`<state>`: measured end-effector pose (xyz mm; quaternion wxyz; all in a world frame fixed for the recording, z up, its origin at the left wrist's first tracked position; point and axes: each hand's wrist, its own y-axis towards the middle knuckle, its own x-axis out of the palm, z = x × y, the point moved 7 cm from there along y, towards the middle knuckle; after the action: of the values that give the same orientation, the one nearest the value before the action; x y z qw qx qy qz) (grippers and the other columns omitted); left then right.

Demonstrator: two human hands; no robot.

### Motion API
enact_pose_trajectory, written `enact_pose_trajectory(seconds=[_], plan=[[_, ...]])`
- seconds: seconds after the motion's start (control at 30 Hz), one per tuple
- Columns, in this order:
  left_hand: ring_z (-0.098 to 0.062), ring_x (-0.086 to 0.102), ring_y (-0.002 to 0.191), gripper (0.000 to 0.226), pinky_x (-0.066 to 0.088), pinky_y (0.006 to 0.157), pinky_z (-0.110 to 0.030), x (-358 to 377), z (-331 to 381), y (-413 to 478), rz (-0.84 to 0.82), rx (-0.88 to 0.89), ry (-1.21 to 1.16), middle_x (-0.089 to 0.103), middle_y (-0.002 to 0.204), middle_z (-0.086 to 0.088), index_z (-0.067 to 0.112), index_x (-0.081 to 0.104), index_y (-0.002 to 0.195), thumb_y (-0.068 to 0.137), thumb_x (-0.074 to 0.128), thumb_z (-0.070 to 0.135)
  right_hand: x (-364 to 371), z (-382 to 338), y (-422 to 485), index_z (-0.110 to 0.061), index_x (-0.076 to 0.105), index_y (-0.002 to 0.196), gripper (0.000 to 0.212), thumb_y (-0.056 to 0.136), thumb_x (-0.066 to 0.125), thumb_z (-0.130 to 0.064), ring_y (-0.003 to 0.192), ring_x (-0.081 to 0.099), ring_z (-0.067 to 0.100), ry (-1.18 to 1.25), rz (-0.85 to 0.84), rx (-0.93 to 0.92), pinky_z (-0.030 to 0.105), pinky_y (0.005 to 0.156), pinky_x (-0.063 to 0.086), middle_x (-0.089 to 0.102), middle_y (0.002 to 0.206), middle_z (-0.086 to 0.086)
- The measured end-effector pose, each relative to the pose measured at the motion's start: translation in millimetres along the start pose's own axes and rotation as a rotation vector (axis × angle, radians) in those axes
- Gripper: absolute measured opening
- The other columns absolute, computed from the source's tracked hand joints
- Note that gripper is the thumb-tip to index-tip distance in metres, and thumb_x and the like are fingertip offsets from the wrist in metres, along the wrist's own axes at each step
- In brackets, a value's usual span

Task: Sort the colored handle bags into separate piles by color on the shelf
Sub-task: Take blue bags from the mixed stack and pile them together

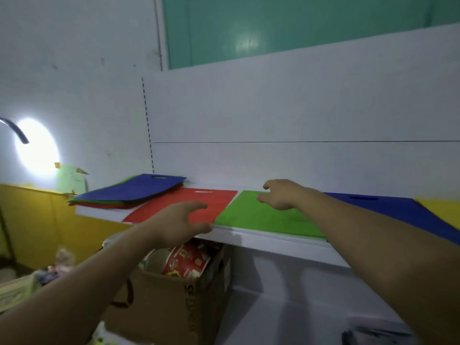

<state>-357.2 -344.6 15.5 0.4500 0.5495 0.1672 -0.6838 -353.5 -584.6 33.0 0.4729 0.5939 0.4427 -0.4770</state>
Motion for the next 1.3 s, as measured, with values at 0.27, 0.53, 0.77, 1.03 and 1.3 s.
enact_pose_trajectory(seconds=[0.27, 0.53, 0.77, 1.03, 1.3], plan=[[-0.014, 0.042, 0.130, 0.063, 0.033, 0.102, -0.029, -53.2, -130.1, -27.1, 0.086, -0.125, -0.024, 0.039, 0.148, 0.005, 0.029, 0.041, 0.141, 0.084, 0.062, 0.048, 22.6, -137.7, 47.6, -0.014, 0.037, 0.143, 0.063, 0.095, 0.041, -0.054, 0.132, 0.039, 0.028, 0.057, 0.046, -0.076, 0.034, 0.104, 0.036, 0.039, 0.147, 0.011], [-0.014, 0.038, 0.133, 0.064, 0.031, 0.107, -0.032, -74.2, -212.4, -14.1, 0.117, -0.182, -0.043, 0.042, 0.146, 0.006, 0.026, 0.041, 0.141, 0.085, 0.059, 0.051, 42.4, -221.8, 107.7, -0.015, 0.034, 0.145, 0.060, 0.097, 0.040, -0.050, 0.134, 0.038, 0.027, 0.035, 0.006, -0.131, 0.032, 0.105, 0.033, 0.037, 0.149, 0.010], [-0.014, 0.043, 0.129, 0.063, 0.035, 0.103, -0.031, -86.8, -270.4, 28.5, 0.144, -0.202, -0.016, 0.042, 0.146, 0.005, 0.026, 0.041, 0.140, 0.085, 0.060, 0.049, 68.9, -255.4, 195.8, -0.015, 0.047, 0.135, 0.057, 0.094, 0.042, -0.054, 0.125, 0.047, 0.027, 0.028, 0.015, -0.132, 0.034, 0.100, 0.040, 0.049, 0.140, 0.008], [-0.021, 0.047, 0.124, 0.061, 0.040, 0.103, -0.038, -107.8, -347.5, 93.4, 0.113, -0.273, -0.032, 0.047, 0.141, -0.001, 0.028, 0.043, 0.139, 0.084, 0.060, 0.049, 84.3, -274.1, 290.6, -0.013, 0.047, 0.133, 0.058, 0.092, 0.046, -0.054, 0.122, 0.049, 0.027, 0.053, 0.007, -0.093, 0.035, 0.100, 0.041, 0.051, 0.137, 0.009], [-0.020, 0.042, 0.128, 0.059, 0.035, 0.102, -0.032, -101.6, -397.5, 146.3, -0.013, -0.218, 0.031, 0.042, 0.145, 0.001, 0.025, 0.042, 0.140, 0.088, 0.055, 0.051, 106.9, -283.7, 326.5, -0.012, 0.037, 0.143, 0.064, 0.095, 0.042, -0.054, 0.130, 0.042, 0.027, -0.045, -0.039, -0.017, 0.033, 0.104, 0.036, 0.042, 0.146, 0.010]])
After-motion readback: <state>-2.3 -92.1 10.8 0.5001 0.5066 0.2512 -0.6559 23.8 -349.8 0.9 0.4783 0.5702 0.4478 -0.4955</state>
